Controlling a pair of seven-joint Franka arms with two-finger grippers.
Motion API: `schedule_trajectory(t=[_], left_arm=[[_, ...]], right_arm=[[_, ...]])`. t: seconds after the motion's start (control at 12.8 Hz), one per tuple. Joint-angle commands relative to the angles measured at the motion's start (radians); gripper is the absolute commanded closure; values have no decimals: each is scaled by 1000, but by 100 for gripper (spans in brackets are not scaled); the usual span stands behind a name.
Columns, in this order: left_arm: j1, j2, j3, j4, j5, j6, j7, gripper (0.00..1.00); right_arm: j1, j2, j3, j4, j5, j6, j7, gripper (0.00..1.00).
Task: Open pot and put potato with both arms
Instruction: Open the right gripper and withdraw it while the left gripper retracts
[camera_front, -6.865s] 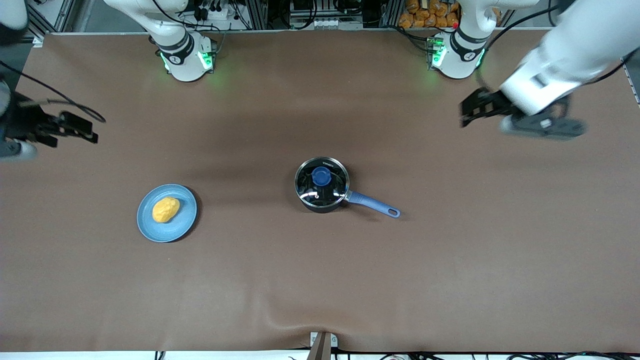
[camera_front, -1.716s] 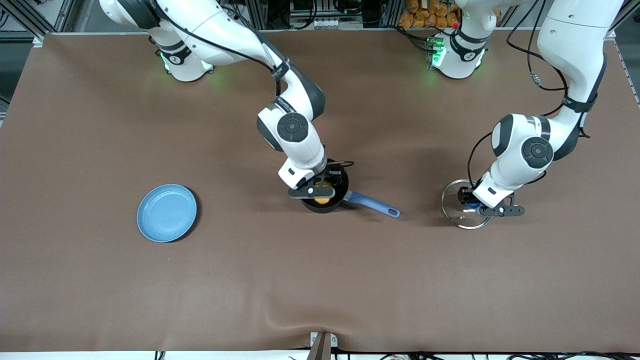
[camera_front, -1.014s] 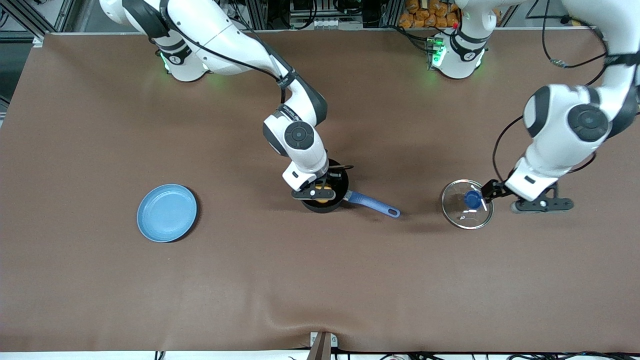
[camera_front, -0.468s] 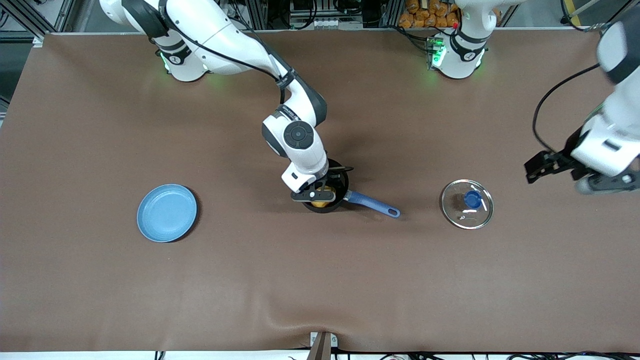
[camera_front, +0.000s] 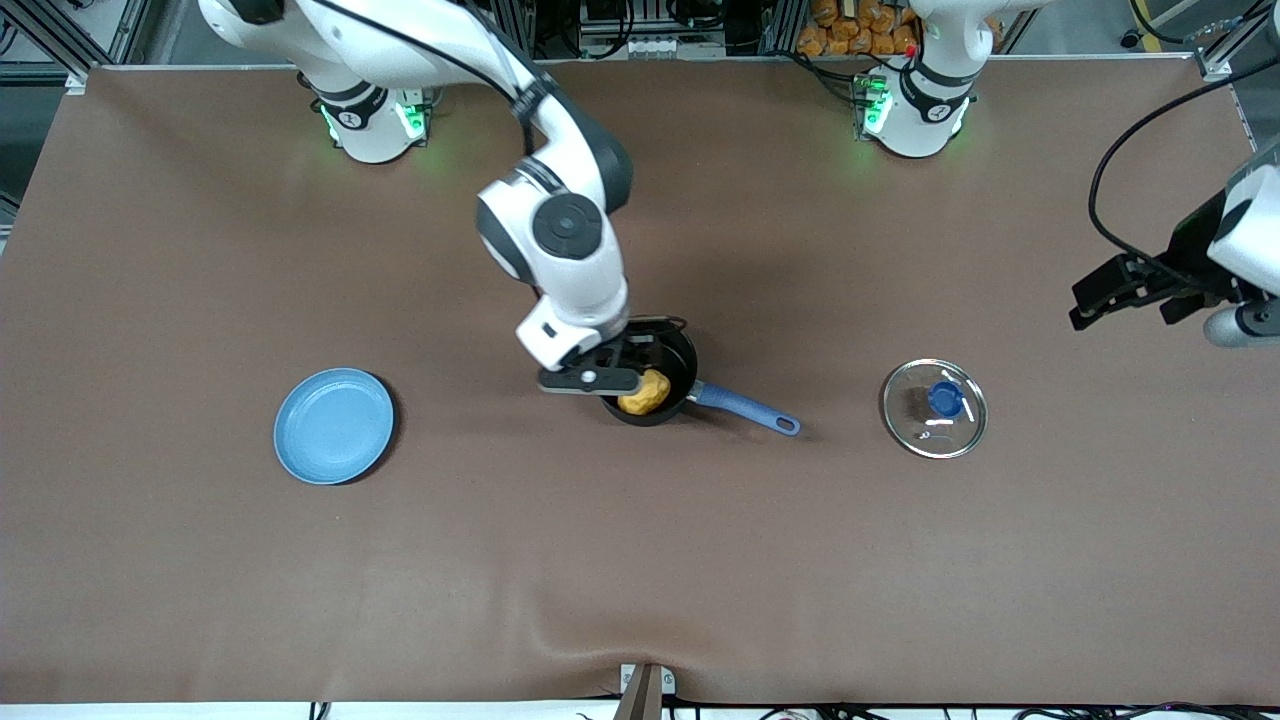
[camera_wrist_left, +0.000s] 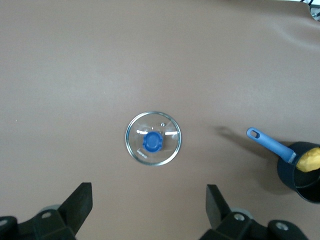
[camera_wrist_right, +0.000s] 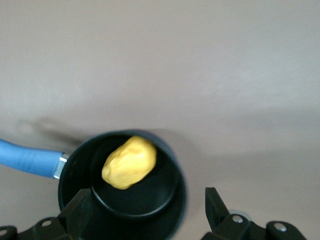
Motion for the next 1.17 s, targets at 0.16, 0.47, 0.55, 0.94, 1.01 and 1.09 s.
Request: schedule_trajectory(t=[0.16, 0.47, 0.55, 0.94, 1.01, 1.09], left_arm=[[9, -76, 23, -1, -13, -91, 65, 0], [-235, -142, 295, -54, -14, -154, 92, 0], [-241, -157, 307, -76, -17, -153, 92, 0], [-244, -183, 288, -97, -23, -151, 85, 0], [-244, -179, 278, -91, -26, -147, 85, 0], [-246, -176, 271, -87, -26, -139, 84, 0]], right_arm=[[-191, -158, 16, -37, -46, -158, -159, 0], [-383, -249, 18, -41, -43, -305, -402, 0], [-425, -270, 18, -44, -43, -327, -457, 0], [-648, -367, 19, -48, -12, -433, -772, 0], [-664, -370, 18, -49, -5, -442, -780, 0], [-668, -373, 18, -58, -5, -447, -781, 0]])
